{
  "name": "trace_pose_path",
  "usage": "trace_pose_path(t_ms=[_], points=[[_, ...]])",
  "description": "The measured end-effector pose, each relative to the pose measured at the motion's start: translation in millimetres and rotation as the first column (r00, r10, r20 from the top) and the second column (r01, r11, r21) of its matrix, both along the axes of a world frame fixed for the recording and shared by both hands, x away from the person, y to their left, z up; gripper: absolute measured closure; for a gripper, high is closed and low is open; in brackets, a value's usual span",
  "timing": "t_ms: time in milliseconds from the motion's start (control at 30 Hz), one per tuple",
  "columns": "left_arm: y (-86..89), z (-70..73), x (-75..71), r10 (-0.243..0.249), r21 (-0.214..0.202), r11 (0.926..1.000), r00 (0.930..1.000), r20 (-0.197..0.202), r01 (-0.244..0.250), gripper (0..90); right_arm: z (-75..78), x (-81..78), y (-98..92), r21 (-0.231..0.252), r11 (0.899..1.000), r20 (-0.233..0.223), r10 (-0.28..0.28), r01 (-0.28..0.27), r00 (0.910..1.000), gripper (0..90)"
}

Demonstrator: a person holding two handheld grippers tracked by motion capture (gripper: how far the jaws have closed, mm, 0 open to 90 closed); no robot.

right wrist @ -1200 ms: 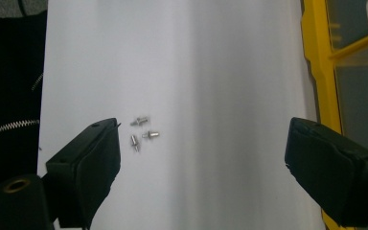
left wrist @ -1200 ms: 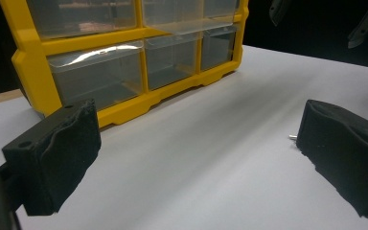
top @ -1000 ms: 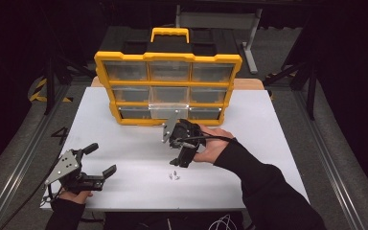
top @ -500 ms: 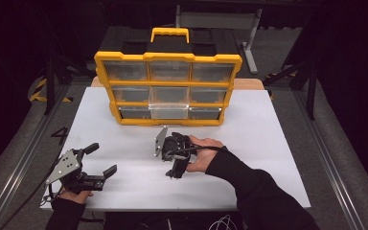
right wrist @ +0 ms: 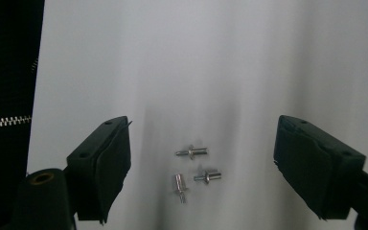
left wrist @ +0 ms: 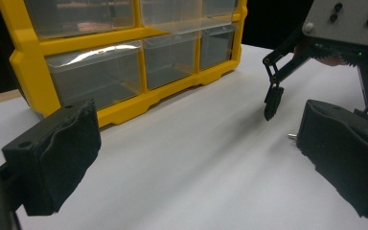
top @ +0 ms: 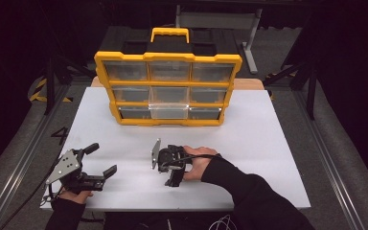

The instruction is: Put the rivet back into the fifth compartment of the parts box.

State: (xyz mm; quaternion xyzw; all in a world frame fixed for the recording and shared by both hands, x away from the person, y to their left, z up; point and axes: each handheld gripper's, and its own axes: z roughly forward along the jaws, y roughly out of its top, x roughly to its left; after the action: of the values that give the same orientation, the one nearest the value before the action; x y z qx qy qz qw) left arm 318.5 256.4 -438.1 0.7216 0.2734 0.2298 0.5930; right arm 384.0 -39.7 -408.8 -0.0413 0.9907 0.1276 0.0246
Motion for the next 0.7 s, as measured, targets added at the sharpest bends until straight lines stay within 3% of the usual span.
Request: trace_pose_path(t_ms=[267,700], points=[[1.0,0.4,-0.2,0.002,-0.001,1.0000,1.0000,-0.001,-0.002,2.3,-13.0,-2.5,3.7,-0.048,0.999,-0.018,0.011,-0.012,0.9998,32.6],[1.5,0.3,-0.4,0.005,0.000,1.0000,1.0000,0.003,-0.005,2.3,-16.4,-2.3,4.4,-0.075,0.997,-0.045,0.014,-0.018,0.9989,56.6]])
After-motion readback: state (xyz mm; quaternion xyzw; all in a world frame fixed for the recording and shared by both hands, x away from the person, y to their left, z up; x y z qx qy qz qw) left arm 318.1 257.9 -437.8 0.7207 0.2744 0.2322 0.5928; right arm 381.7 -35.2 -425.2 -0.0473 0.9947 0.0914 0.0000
